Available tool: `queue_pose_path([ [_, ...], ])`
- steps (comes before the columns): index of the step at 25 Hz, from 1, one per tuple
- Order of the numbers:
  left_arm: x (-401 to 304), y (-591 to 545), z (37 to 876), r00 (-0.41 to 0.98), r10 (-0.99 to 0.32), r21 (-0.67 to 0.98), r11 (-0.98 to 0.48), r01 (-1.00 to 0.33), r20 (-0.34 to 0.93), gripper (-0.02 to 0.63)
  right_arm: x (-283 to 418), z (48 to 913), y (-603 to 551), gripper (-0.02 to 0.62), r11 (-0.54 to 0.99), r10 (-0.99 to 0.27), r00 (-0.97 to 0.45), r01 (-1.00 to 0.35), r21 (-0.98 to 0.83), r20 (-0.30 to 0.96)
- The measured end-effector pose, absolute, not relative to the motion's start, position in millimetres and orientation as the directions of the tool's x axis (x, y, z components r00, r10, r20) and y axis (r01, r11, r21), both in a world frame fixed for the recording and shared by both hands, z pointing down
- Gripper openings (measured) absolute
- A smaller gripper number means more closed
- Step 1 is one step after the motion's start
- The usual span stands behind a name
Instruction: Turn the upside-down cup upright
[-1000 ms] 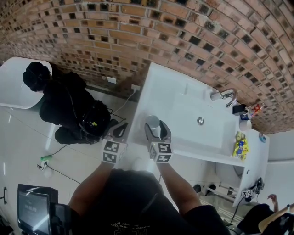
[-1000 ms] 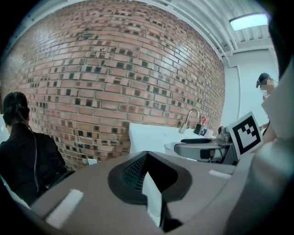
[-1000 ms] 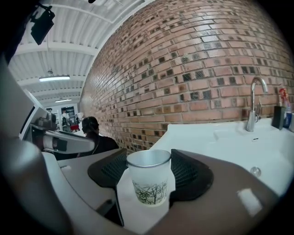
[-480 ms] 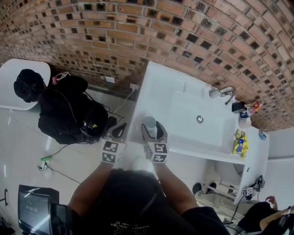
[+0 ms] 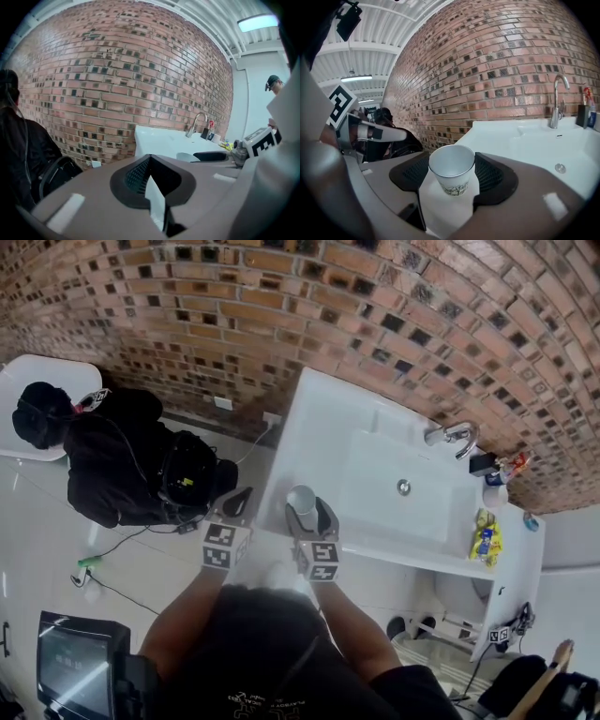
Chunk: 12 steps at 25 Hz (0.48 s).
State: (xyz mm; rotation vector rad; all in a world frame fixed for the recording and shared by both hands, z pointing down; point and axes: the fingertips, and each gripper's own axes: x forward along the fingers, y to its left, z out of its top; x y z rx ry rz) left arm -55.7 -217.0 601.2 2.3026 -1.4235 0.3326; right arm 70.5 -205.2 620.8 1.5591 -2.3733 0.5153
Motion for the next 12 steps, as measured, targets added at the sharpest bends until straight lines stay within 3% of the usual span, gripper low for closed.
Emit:
queue_pose_path([
  [10,-50.5,-213.0,600.1,0.452,-0.792,0.215,-0.398,-0.892,0.41,-0.006,67.2,620.2,-207.9,0.328,0.393,-0.813,-0.412,-0.91,-0.133,0.411],
  [12,-50.1,-212.9,598.5,0.454,-0.79,0.209,-0.403,-0.891,0.411,-0.006,66.9,616.8,-206.0,0.376,0.401,-0.814,-0.417,-0.907,-0.128,0.404],
])
